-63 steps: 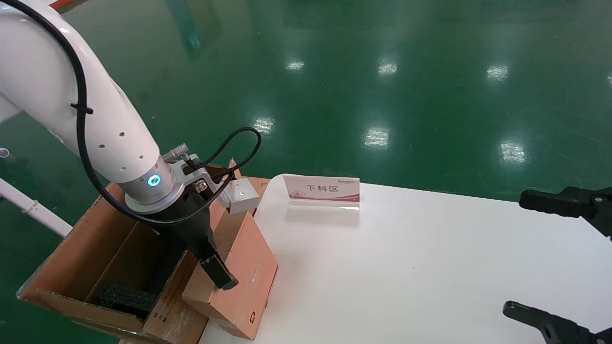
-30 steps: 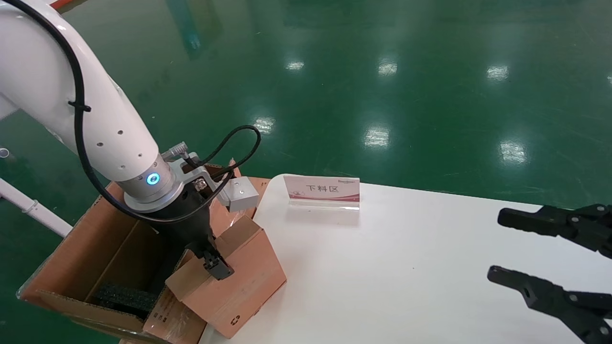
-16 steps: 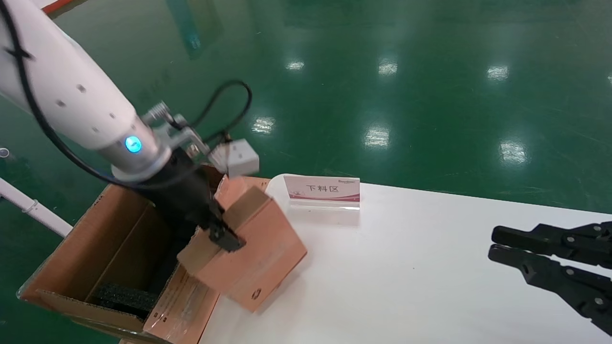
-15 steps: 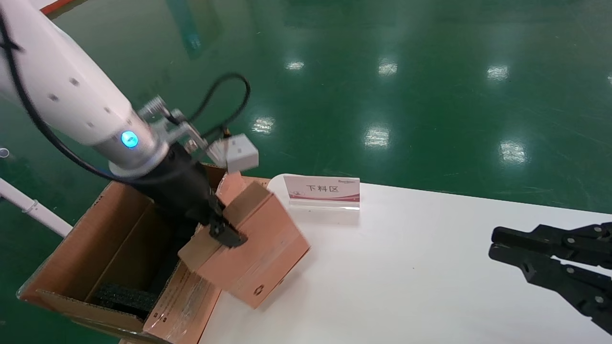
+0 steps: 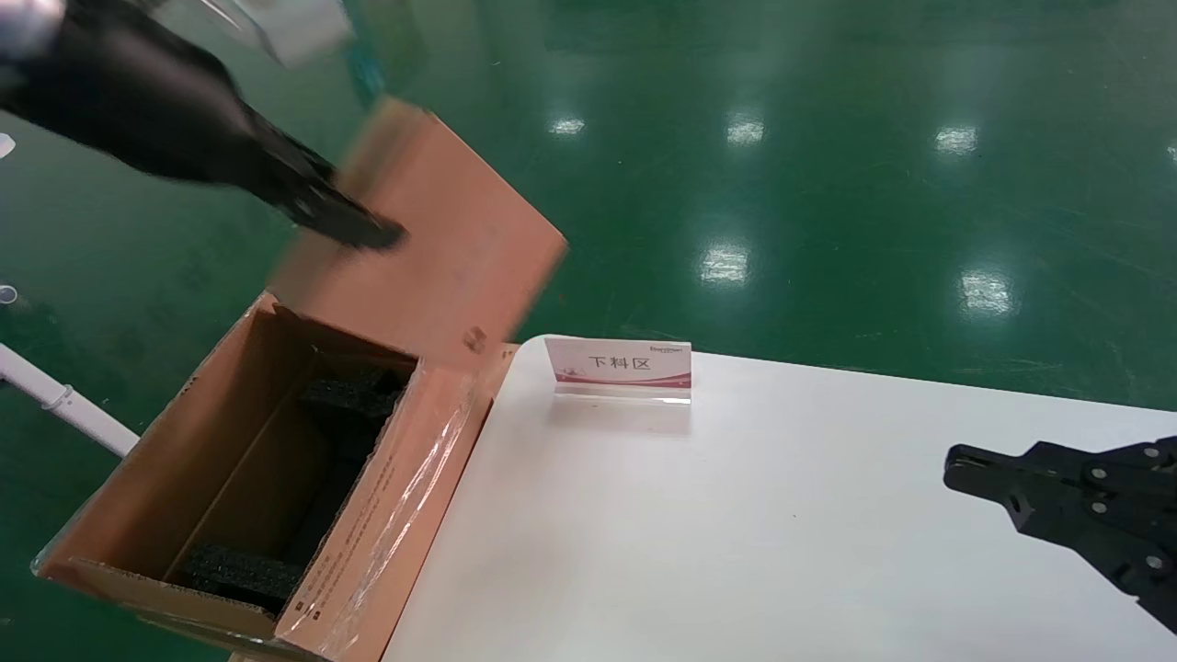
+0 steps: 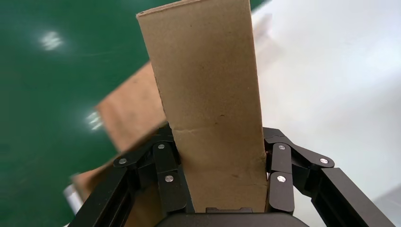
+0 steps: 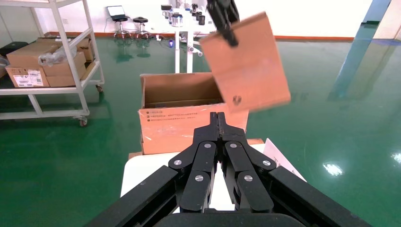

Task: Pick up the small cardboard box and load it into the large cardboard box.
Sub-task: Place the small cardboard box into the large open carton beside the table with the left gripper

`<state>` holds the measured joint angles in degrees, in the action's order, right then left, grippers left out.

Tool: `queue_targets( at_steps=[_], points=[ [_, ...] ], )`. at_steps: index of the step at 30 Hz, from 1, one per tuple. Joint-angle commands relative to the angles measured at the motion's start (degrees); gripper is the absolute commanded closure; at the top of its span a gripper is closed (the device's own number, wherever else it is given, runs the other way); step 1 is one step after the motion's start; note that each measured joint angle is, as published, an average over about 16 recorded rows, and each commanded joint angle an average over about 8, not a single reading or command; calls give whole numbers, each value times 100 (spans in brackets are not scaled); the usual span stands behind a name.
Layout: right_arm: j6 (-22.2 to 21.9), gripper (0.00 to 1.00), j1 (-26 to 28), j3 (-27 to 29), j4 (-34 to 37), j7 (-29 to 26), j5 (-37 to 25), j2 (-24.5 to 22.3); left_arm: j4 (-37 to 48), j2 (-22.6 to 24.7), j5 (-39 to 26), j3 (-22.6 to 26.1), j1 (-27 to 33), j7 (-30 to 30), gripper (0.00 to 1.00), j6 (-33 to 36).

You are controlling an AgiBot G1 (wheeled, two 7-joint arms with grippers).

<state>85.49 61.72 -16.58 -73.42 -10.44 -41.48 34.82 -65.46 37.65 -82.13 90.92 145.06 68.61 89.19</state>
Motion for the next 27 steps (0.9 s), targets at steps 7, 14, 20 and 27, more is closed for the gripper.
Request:
queue_targets(
  at_steps=[7,14,20,27],
  points=[
    [-1,100,1,-3,0,1,2,-1,627,-14,-92,642,662,-513,100,251],
    [-2,61,1,-5,0,3,4,-2,963,17,66,1916,1299,-849,100,270],
    [-3,0,2,-7,0,4,5,-3,1100,111,471,2990,1520,-976,100,242],
    [-4,0,2,-10,0,5,7,-4,1251,265,870,3778,1402,-977,100,153]
  ],
)
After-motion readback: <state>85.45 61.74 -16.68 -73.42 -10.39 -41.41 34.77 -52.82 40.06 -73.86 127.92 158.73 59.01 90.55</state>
